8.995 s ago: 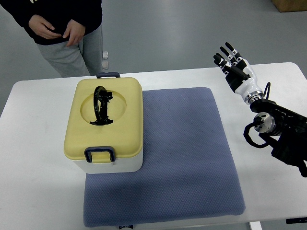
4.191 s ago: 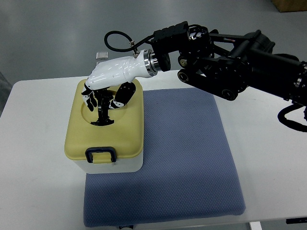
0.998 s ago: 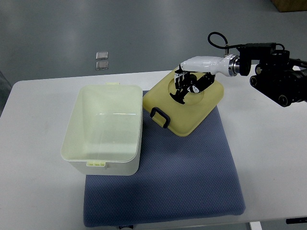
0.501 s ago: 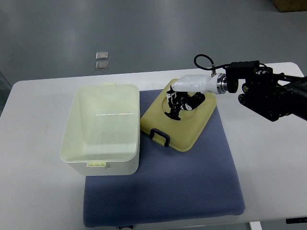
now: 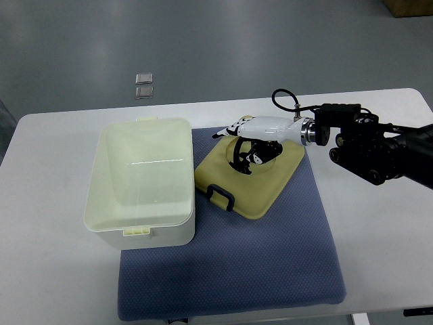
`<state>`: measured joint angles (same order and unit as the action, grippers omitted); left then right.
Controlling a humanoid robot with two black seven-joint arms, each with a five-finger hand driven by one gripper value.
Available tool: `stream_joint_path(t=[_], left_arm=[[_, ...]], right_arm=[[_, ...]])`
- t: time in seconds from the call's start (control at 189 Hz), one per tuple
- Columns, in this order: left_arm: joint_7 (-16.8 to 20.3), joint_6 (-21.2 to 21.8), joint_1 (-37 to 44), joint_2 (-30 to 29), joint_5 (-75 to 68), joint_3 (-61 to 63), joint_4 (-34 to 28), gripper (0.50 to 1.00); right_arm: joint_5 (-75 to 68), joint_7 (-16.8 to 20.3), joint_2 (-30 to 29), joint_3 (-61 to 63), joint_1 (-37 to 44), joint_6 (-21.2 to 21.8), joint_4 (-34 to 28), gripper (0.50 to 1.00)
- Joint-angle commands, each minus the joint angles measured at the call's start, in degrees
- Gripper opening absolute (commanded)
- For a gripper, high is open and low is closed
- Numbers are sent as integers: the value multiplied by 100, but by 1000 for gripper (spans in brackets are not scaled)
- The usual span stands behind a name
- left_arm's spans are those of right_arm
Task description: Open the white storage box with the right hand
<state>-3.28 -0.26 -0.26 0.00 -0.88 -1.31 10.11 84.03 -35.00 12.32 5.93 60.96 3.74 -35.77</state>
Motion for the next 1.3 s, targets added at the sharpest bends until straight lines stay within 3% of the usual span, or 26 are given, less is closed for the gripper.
stream_joint_path(t=[0.0,0.391,0.512,0.665,0.771,0.934,1.072,1.214,1.293], left_arm=[[3,0,0,0,0,8,0,1000],[-6,0,0,0,0,8,0,1000],[3,0,0,0,0,-1,0,1000],[3,0,0,0,0,-1,0,1000],[3,0,0,0,0,8,0,1000],[-6,0,0,0,0,-1,0,1000],[-6,0,0,0,0,-1,0,1000],[-5,0,0,0,0,-1,0,1000],[-5,0,0,0,0,-1,0,1000]], right_arm=[[-449,0,24,5,30,4,0,926],[-2462,0,438,13,214,444,-9,928],[-3323,0,561,154,232,778,0,928],[-4412,0,648,813,179,1542,61,928],[-5115,0,631,1129,4,1744,166,928],[-6496,0,569,1367,-357,1700,263,928],[-7524,248,499,1349,-621,1472,386,928],[-8069,854,279,1314,-849,1454,588,928],[-8157,995,200,1314,-911,1437,624,928]])
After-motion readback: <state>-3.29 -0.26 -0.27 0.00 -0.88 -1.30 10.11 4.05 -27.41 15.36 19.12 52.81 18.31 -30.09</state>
